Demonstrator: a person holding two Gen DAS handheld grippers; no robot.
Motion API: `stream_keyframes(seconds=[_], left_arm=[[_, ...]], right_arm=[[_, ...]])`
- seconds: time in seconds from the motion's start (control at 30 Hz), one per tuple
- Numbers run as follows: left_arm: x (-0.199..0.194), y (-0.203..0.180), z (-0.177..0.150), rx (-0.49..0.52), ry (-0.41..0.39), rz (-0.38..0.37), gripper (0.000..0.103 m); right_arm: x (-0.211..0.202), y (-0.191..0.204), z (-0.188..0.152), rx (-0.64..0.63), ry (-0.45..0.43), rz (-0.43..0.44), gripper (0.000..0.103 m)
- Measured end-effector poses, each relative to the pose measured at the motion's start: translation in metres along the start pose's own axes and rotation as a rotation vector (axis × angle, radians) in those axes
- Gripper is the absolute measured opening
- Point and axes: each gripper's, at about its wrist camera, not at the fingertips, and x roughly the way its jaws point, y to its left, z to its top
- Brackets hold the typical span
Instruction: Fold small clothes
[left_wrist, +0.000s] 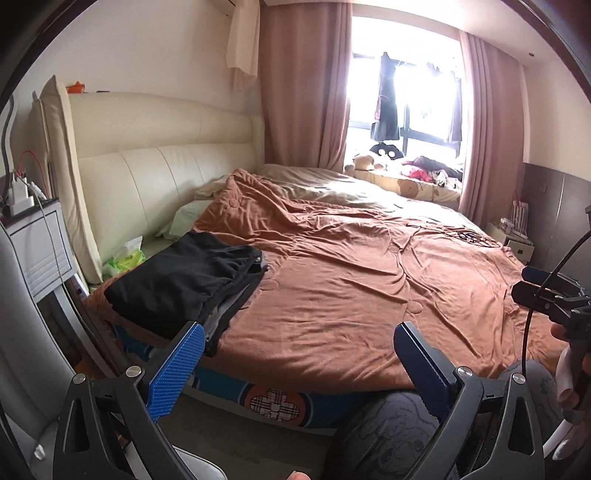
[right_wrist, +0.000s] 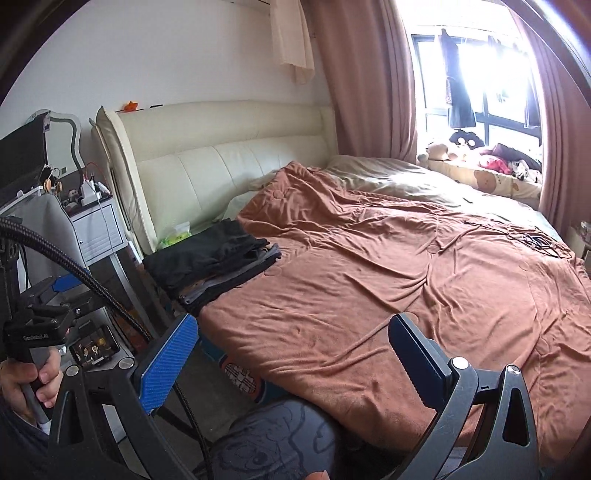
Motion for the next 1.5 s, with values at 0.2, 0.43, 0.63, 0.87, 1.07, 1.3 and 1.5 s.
stream_keyframes(seconds=[0.2,0.43,0.63,0.87,1.07,1.3,1.5], left_arm=[[-0.018,-0.018,-0.010,0.012,-0.023,-0.015,0.103],[-0.031,-0.032,-0.025,0.006,-0.031,-0.034,0.103],[-0.036,-0.034,-0.030,-0.024,-0.044,-0.050,0.103],[-0.040,-0.037,-0.027,-0.023,-0.053,-0.038,0.103],[-0.042,-0.042,-0.028,-0.014,-0.046,-0.033,0.103],[-0.045,-0.045,-0.028,0.002,-0.049,-0.033,0.103],[-0.046,-0.046,-0.029,0.007,-0.047,-0.027,0.103]], right_arm=[[-0.031,0.000,-0.023,0.011,-0.017,-0.016,0.103],[-0.056,-0.004,-0.044,0.025,-0.061,-0.037,0.103],[-0.064,-0.012,-0.057,0.046,-0.078,-0.059,0.103],[-0.067,-0.022,-0.061,0.092,-0.085,-0.085,0.103],[-0.067,-0.023,-0.061,0.109,-0.079,-0.087,0.103],[-0.065,-0.021,-0.062,0.110,-0.075,-0.087,0.103],[-0.065,-0.022,-0.062,0.116,-0.068,-0.092,0.103]])
